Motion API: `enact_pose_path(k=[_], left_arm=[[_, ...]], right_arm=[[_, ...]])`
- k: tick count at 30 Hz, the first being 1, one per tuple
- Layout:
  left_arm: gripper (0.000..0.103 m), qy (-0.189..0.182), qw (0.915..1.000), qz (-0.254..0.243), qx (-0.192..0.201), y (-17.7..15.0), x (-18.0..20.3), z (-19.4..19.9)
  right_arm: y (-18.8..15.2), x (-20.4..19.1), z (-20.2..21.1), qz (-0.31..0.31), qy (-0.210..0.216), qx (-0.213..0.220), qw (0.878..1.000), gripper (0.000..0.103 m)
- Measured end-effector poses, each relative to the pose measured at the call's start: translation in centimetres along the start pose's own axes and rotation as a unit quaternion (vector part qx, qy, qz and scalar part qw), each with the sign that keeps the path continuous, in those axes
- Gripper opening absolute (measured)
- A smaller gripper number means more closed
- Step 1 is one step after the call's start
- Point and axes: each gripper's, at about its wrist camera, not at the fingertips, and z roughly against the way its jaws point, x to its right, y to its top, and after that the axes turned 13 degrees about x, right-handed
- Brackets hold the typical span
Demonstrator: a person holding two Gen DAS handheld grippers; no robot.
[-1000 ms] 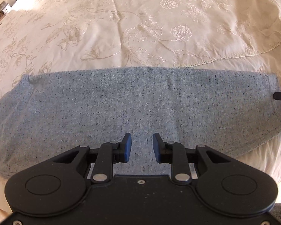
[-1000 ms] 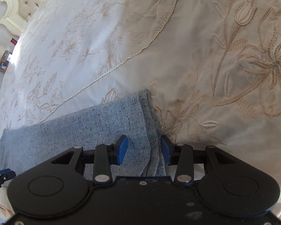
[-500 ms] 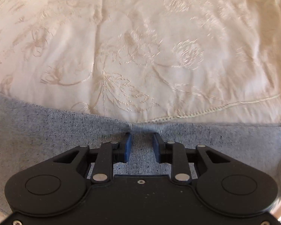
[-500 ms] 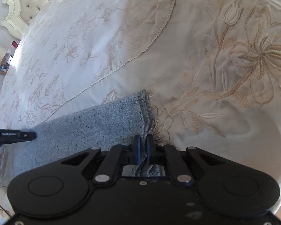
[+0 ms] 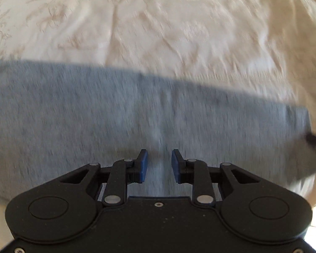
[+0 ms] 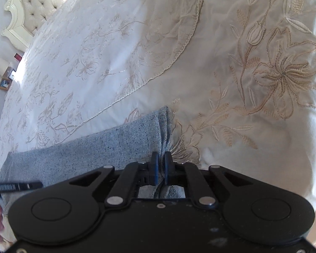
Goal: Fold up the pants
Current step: 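Close the right tool on the pants edge and lift it, then fold the held edge over the pants and open the right tool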
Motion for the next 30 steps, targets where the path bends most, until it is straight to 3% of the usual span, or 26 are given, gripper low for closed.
enact_pose_path(k=[4, 8, 10, 15, 23, 30], left_arm=[[0.036, 0.009, 0.9997, -0.012, -0.018, -2.0, 0.4, -2.0], [0.035, -0.005, 0.9994, 0.020, -0.029, -0.8, -0.2, -2.0], [0.035, -0.021, 0.9989, 0.038, -0.019, 0.0, -1.2, -1.0], [0.035, -0.005, 0.9986, 0.047, 0.025, 1.1, -4.8, 2.4], [0.035, 0.002, 0.9982, 0.044, 0.041, 1.2, -12.1, 5.6], [0.035, 0.001, 0.9988, 0.028, 0.040, 0.4, -18.6, 7.2]], right_arm=[[0.3, -0.4, 0.6, 0.001, -0.001, 0.006, 1.000, 0.006], [0.6, -1.5, 1.5, 0.006, -0.003, 0.013, 1.000, 0.006], [0.8, -2.4, 2.3, 0.008, -0.002, 0.019, 1.000, 0.006], [1.2, -6.3, 5.1, 0.035, 0.012, 0.045, 0.998, 0.006], [0.0, -16.7, 8.8, 0.075, 0.045, 0.071, 0.994, 0.006], [-3.6, -28.4, 7.8, 0.093, 0.072, 0.060, 0.991, 0.006]])
